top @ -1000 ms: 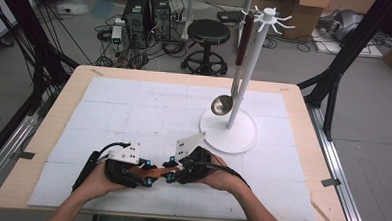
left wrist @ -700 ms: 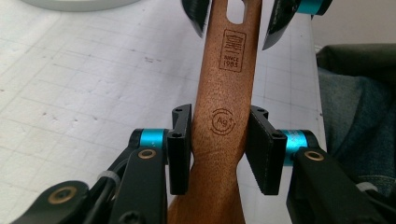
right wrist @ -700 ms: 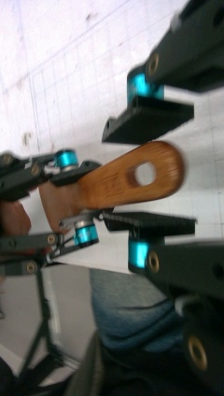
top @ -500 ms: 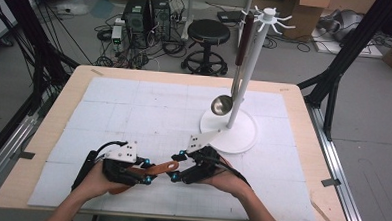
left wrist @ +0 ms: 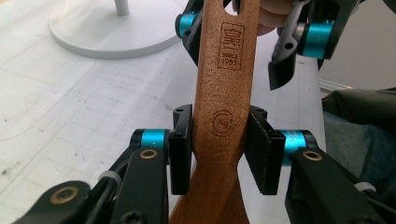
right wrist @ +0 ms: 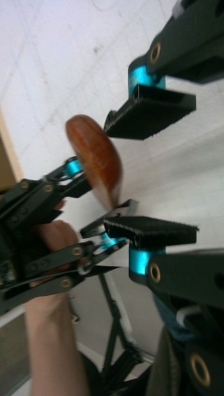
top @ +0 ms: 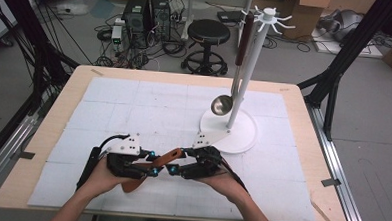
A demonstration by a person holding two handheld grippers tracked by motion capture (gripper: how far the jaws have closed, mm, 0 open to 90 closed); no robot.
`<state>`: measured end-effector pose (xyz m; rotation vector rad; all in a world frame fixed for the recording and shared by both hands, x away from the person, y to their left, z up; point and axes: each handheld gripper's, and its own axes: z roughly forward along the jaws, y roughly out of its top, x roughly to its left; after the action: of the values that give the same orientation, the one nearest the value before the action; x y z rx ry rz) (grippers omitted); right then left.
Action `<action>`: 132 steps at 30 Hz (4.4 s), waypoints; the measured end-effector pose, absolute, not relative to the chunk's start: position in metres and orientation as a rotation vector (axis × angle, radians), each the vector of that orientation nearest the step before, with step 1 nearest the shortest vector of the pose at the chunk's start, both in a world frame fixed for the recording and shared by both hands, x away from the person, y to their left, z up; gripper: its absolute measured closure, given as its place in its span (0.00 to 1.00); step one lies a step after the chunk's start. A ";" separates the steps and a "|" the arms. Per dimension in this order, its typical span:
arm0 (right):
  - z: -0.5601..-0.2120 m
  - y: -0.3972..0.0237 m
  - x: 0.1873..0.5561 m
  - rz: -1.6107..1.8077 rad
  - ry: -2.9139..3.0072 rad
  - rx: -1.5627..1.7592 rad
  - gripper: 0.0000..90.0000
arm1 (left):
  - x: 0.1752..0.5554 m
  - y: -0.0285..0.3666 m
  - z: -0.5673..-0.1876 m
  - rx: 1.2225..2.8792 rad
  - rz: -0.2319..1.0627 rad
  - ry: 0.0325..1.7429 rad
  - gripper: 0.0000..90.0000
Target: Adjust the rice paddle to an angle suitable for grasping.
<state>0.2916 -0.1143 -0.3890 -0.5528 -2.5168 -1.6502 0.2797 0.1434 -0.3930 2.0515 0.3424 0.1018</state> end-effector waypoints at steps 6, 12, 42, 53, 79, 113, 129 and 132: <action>-0.384 -0.119 0.293 -1.710 -2.454 -0.589 0.69 | 0.281 0.132 -0.387 2.044 0.118 0.332 0.72; -0.381 -0.123 0.293 -1.742 -2.406 -0.598 0.76 | 0.281 0.131 -0.384 2.029 0.118 0.325 0.72; -0.336 -0.124 0.286 -1.815 -2.494 -0.400 0.91 | 0.276 0.135 -0.381 2.022 0.075 0.253 0.84; -0.361 -0.118 0.284 -1.830 -2.461 -0.390 0.79 | 0.275 0.140 -0.382 2.016 0.061 0.233 0.92; -0.356 -0.139 0.286 -1.903 -2.482 -0.440 0.92 | 0.274 0.148 -0.379 1.998 0.073 0.271 0.72; -0.335 -0.203 0.302 -1.935 -2.515 -0.626 0.92 | 0.275 0.198 -0.378 1.944 0.143 0.415 0.52; -0.322 -0.216 0.310 -1.936 -2.538 -0.663 0.92 | 0.282 0.220 -0.378 1.914 0.224 0.569 0.25; -0.318 -0.218 0.312 -1.944 -2.539 -0.659 0.92 | 0.283 0.225 -0.378 1.907 0.236 0.579 0.24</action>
<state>0.3115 -0.2179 -0.3184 -0.6593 -2.5388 -1.9439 0.2826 0.2247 -0.3778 1.9070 0.5786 0.2361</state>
